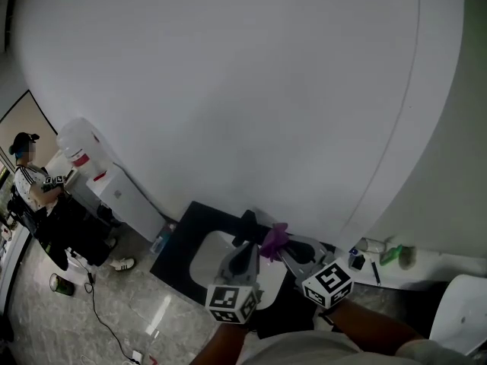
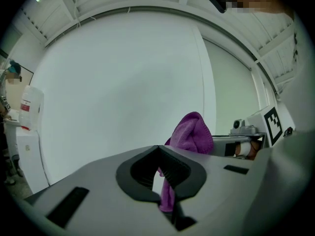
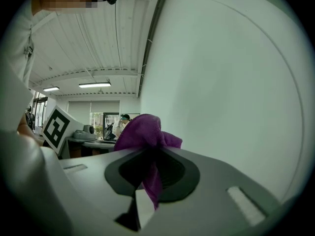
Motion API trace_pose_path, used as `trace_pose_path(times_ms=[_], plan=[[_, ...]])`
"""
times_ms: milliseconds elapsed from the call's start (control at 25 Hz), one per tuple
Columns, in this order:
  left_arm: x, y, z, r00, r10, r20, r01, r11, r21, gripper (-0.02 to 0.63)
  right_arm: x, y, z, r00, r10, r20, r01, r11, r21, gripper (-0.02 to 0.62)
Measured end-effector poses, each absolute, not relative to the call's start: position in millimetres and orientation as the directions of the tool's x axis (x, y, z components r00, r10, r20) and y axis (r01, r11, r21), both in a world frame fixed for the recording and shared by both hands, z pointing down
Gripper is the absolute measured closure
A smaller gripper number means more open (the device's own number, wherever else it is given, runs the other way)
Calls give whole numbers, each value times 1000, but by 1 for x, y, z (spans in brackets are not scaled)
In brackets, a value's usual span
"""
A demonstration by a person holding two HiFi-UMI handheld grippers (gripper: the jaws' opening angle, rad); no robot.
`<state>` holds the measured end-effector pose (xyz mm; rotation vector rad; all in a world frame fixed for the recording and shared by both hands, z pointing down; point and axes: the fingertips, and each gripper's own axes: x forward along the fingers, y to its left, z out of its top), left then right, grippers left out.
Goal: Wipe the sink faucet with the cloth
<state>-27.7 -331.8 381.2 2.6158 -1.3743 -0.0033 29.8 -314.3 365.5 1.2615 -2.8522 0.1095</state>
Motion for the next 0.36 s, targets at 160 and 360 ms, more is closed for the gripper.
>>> trace_pose_path(times_ms=[160, 360], plan=[[-26, -334, 383, 573, -815, 84, -815, -556, 163, 600, 32, -317, 367, -669, -741, 49, -743, 666, -68, 560], [-28, -337, 384, 574, -814, 88, -814, -555, 171, 600, 33, -319, 365, -666, -745, 45, -746, 663, -69, 560]])
